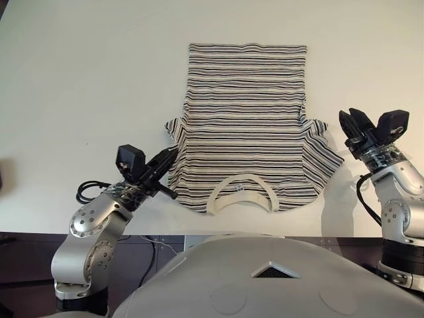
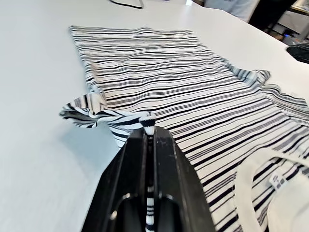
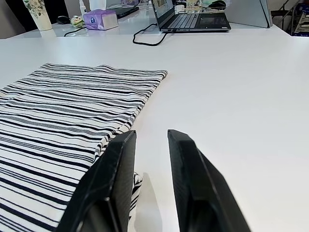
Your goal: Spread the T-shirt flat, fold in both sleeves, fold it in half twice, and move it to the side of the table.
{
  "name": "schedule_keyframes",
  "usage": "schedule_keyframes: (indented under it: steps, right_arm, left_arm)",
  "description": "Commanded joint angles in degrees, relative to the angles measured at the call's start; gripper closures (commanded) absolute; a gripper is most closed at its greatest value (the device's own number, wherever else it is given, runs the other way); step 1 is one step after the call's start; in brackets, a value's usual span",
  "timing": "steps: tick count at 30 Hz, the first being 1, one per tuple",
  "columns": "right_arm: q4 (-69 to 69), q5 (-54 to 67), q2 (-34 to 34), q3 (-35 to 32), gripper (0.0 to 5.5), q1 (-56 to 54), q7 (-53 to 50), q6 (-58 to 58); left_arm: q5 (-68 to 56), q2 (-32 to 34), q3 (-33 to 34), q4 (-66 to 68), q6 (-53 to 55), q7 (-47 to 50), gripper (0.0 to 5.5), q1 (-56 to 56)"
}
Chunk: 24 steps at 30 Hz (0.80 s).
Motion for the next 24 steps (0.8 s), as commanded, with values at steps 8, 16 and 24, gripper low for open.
schedule_keyframes:
  steps: [8,16,24]
  right_arm:
    - [1.7,-1.9,1.5,3.6,4.32,-3.5,-0.1,0.4]
    - [2.5,-1.8,0.9,3.6,4.32,-4.0,0.8,0.5]
    - [-5.6,8.2,-3.7,-6.5,4.32,13.3,9.2,6.4]
  left_arm:
    - [14.8,8.7,-19.4,1.0,4.1,-1.8,5.35,-13.5]
    - [16.5,7.1,-20.8,2.5,5.2,-0.8,4.8,-17.2]
    - [17.1,13.0,-10.2,-2.7,-5.1,-3.9,4.77,-0.3]
